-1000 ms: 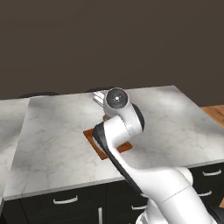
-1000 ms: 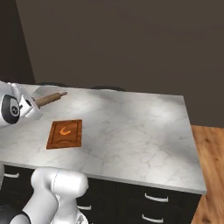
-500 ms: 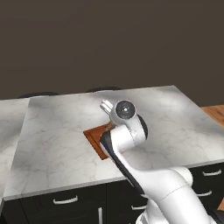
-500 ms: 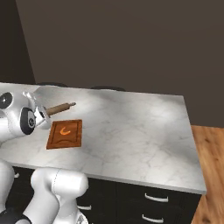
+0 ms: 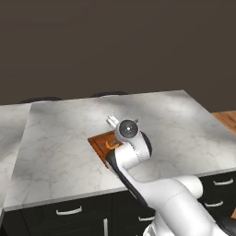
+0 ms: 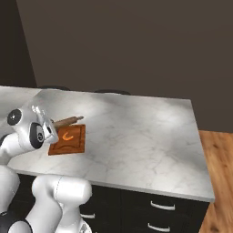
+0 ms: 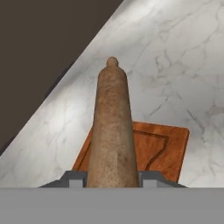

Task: Open the cabinet, retrieve the rolling pin, and place it next to the meat on the cutting board to prepare for tenderizing.

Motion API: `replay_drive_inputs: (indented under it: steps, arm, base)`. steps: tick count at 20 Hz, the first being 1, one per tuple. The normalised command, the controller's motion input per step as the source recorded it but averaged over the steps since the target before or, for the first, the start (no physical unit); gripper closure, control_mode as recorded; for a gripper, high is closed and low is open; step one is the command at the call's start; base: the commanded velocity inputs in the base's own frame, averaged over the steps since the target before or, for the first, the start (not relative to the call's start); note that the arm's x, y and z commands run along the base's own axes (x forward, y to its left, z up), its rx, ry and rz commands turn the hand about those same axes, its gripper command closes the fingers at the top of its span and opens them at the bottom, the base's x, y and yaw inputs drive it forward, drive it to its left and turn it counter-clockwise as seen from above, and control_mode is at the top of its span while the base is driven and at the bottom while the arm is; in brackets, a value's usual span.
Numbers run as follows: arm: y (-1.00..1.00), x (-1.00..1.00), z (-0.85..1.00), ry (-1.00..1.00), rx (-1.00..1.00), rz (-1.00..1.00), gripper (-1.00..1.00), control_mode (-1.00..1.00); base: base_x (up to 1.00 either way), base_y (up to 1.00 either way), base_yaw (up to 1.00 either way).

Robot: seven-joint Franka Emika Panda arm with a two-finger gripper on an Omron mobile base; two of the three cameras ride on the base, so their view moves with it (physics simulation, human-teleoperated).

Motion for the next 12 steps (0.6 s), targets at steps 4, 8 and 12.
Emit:
replay_drive_inputs:
  steps: [4, 8, 12]
  arm:
    - [0.0, 0.15, -0.45, 0.02, 0.0, -0.05, 1.0, -1.0]
    - [0.0, 0.18, -0.42, 0.09, 0.0, -0.05, 1.0, -1.0]
    - [0.0, 0.19, -0.38, 0.13, 0.0, -0.04, 1.0, -1.0]
  base:
    - [0.0, 0.0, 0.0]
    - [0.0, 0.0, 0.0]
    - [0.0, 0.0, 0.0]
